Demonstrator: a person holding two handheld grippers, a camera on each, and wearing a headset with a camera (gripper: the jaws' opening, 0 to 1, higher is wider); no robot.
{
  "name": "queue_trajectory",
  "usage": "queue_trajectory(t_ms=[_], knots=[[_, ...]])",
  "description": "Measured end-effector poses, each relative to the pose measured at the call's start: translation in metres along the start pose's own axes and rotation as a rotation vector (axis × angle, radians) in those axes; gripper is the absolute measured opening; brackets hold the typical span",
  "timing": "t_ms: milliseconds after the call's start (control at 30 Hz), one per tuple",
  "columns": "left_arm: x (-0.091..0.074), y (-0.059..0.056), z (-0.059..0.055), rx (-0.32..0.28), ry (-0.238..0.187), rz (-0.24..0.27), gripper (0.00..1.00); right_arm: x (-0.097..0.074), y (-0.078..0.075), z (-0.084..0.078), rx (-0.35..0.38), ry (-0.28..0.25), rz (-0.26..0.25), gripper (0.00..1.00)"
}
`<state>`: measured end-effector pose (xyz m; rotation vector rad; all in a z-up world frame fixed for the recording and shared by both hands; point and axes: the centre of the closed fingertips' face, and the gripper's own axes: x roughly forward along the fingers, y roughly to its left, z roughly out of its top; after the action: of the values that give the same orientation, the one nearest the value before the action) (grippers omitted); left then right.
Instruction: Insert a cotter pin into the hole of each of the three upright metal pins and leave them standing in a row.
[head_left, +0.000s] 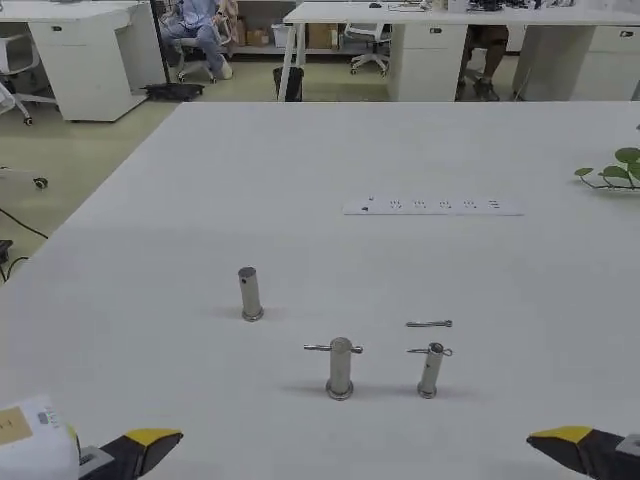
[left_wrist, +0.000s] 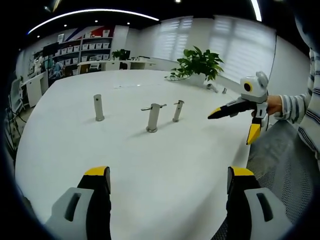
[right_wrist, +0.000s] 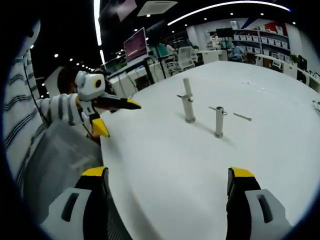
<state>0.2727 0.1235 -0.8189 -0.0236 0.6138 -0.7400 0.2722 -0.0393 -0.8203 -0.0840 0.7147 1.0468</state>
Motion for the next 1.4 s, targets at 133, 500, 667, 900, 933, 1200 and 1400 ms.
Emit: queue_trajectory(t_ms=[133,500,667,900,933,1200,1400], knots=[[-0.002,0.008,0.004,0.005,-0.007,0.022,0.97,0.001,0.004,0.000,0.001,-0.003,0.003,1.00],[-0.005,0.032,0.027,0.016,-0.066,0.071,0.94,-0.002,0.003,0.005,-0.009,-0.022,-0.022,1.00],[-0.002,0.038,0.041,0.007,-0.105,0.083,0.94,-0.003,0.001,0.007,-0.008,-0.027,-0.032,1.00],[0.006,0.046,0.061,0.014,-0.149,0.093,0.92,-0.003,0.000,0.007,-0.014,-0.020,-0.040,1.00],[0.007,0.048,0.064,0.014,-0.154,0.096,0.92,-0.003,0.000,0.007,-0.012,-0.022,-0.041,1.00],[0.016,0.066,0.089,0.035,-0.193,0.128,0.91,-0.002,-0.001,0.008,-0.019,-0.017,-0.045,0.99],[0.025,0.078,0.105,0.025,-0.227,0.145,0.90,-0.002,-0.004,0.006,-0.014,-0.010,-0.052,0.99]])
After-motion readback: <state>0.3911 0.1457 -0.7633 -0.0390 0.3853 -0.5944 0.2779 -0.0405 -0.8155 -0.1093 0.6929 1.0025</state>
